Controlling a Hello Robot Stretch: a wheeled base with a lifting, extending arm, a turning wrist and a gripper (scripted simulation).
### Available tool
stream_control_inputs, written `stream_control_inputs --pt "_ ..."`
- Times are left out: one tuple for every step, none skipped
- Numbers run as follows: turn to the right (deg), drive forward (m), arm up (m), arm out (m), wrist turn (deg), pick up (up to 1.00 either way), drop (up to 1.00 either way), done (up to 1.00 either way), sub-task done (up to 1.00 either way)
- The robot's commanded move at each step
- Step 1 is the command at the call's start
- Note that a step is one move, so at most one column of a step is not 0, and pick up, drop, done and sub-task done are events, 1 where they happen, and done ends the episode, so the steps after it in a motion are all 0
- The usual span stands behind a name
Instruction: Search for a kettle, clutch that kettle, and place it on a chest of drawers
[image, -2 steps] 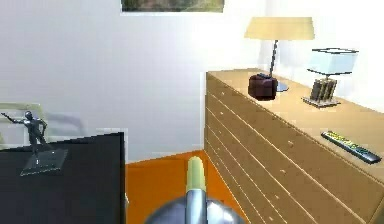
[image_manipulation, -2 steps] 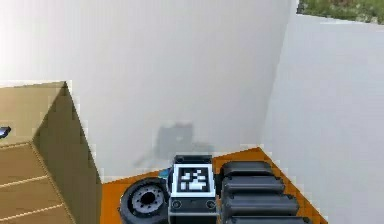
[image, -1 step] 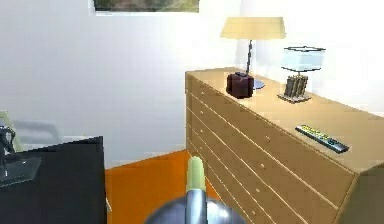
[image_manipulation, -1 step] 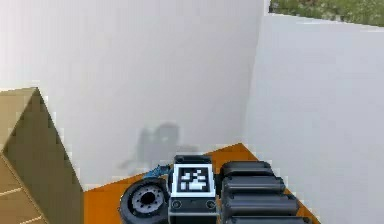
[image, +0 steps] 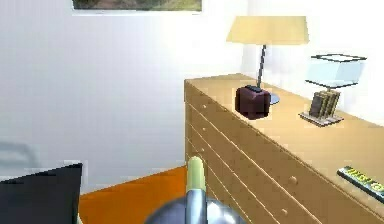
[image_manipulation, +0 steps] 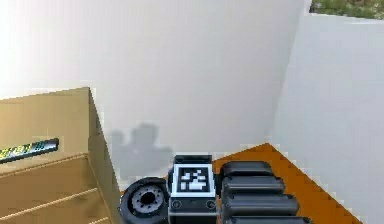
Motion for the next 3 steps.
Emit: stream_control_inputs --pt "0.0 0.9 0.0 0.0 0.0 0.0 0.0 0.0 0.0" --pt "-33.0 0.0 0.0 0.0 0.0 0.0 0.0 0.0 0.0" --pt "0.0 0.05 0.0 0.0 0.0 0.0 0.0 0.0 0.0"
